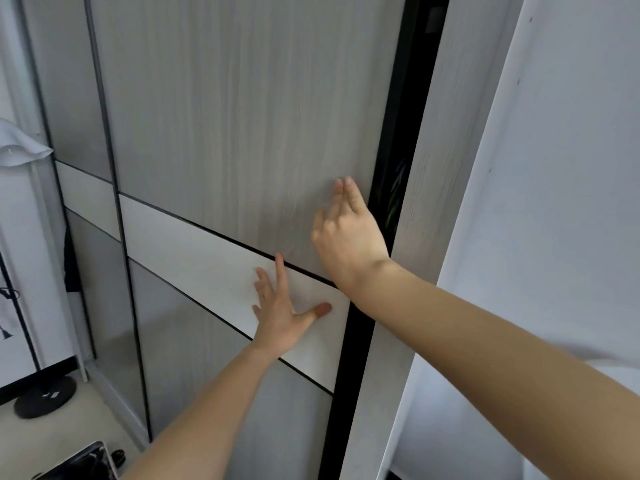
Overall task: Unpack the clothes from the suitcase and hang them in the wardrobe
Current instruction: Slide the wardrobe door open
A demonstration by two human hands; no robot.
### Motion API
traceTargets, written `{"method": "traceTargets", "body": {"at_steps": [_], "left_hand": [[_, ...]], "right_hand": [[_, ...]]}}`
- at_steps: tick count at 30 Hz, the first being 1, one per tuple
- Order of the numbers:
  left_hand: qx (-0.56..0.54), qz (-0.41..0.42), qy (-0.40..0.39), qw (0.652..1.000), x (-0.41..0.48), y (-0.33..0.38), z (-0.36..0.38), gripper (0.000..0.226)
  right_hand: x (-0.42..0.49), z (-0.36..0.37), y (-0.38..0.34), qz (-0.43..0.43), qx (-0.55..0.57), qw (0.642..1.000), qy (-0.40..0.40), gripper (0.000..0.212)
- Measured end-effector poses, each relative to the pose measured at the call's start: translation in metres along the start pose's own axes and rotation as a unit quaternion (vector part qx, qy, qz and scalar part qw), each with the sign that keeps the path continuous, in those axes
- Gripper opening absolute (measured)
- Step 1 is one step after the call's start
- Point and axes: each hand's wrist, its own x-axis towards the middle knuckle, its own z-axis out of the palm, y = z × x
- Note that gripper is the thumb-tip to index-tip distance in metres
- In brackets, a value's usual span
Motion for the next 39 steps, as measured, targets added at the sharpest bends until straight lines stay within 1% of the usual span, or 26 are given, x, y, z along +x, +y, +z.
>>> {"method": "traceTargets", "body": {"at_steps": [2, 4, 6, 7, 9, 10, 11, 12, 13, 14, 15, 16, 18, 20, 24, 28, 31, 34, 37, 38, 39], "left_hand": [[-0.007, 0.006, -0.009, 1.000, -0.003, -0.005, -0.009, 0.116], [-0.025, 0.027, -0.034, 0.999, -0.012, -0.003, -0.010, 0.109], [-0.042, 0.030, -0.053, 0.997, -0.021, 0.002, -0.004, 0.111], [-0.046, 0.024, -0.049, 0.997, -0.022, 0.004, -0.001, 0.115], [-0.027, 0.008, -0.028, 0.999, -0.018, 0.003, 0.004, 0.122], [-0.007, 0.006, -0.013, 1.000, -0.013, 0.001, 0.002, 0.124], [0.014, 0.004, -0.005, 1.000, -0.009, -0.001, 0.000, 0.125], [0.028, 0.002, -0.002, 1.000, -0.005, -0.003, -0.004, 0.126], [0.036, -0.002, -0.006, 0.999, 0.000, -0.005, -0.008, 0.126], [0.043, -0.004, -0.013, 0.999, 0.003, -0.008, -0.011, 0.126], [0.048, -0.006, -0.018, 0.999, 0.007, -0.011, -0.016, 0.126], [0.056, -0.007, -0.021, 0.998, 0.011, -0.014, -0.021, 0.126], [0.075, -0.009, -0.019, 0.997, 0.021, -0.024, -0.032, 0.125], [0.086, -0.014, -0.014, 0.996, 0.034, -0.034, -0.043, 0.125], [0.076, -0.021, -0.003, 0.997, 0.060, -0.059, -0.064, 0.123], [0.050, -0.032, 0.016, 0.998, 0.090, -0.083, -0.093, 0.120], [0.093, -0.037, 0.057, 0.993, 0.107, -0.102, -0.113, 0.111], [0.139, -0.044, 0.087, 0.986, 0.119, -0.117, -0.128, 0.086], [0.164, -0.055, 0.113, 0.978, 0.140, -0.136, -0.147, 0.037], [0.170, -0.058, 0.116, 0.977, 0.149, -0.143, -0.156, 0.027], [0.171, -0.061, 0.114, 0.977, 0.157, -0.150, -0.163, 0.024]], "right_hand": [[0.009, -0.006, -0.002, -0.010, 0.022, 1.000, 0.000, 0.044], [0.016, -0.016, 0.004, -0.014, 0.095, 0.995, 0.009, 0.045], [0.019, -0.025, 0.015, 0.013, 0.214, 0.976, 0.038, 0.044], [0.021, -0.027, 0.019, 0.031, 0.258, 0.963, 0.070, 0.045], [0.021, -0.021, 0.021, 0.083, 0.295, 0.942, 0.137, 0.059], [0.023, -0.018, 0.018, 0.116, 0.323, 0.926, 0.154, 0.069], [0.026, -0.014, 0.014, 0.153, 0.376, 0.902, 0.145, 0.077], [0.031, -0.011, 0.009, 0.183, 0.451, 0.866, 0.116, 0.081], [0.039, -0.008, 0.003, 0.203, 0.529, 0.820, 0.078, 0.081], [0.048, -0.003, -0.003, 0.220, 0.589, 0.776, 0.050, 0.077], [0.057, 0.000, -0.010, 0.237, 0.626, 0.741, 0.039, 0.070], [0.064, 0.003, -0.017, 0.253, 0.646, 0.719, 0.041, 0.060], [0.079, 0.006, -0.030, 0.265, 0.666, 0.695, 0.064, 0.046], [0.094, 0.008, -0.038, 0.250, 0.682, 0.683, 0.071, 0.047], [0.131, 0.013, -0.054, 0.219, 0.718, 0.658, 0.067, 0.058], [0.175, 0.013, -0.081, 0.209, 0.720, 0.658, 0.071, 0.059], [0.211, 0.008, -0.103, 0.198, 0.723, 0.658, 0.072, 0.054], [0.244, 0.002, -0.122, 0.192, 0.728, 0.655, 0.066, 0.048], [0.278, -0.003, -0.144, 0.190, 0.735, 0.649, 0.058, 0.033], [0.291, -0.005, -0.152, 0.191, 0.737, 0.646, 0.056, 0.030], [0.301, -0.008, -0.159, 0.191, 0.739, 0.644, 0.056, 0.030]]}}
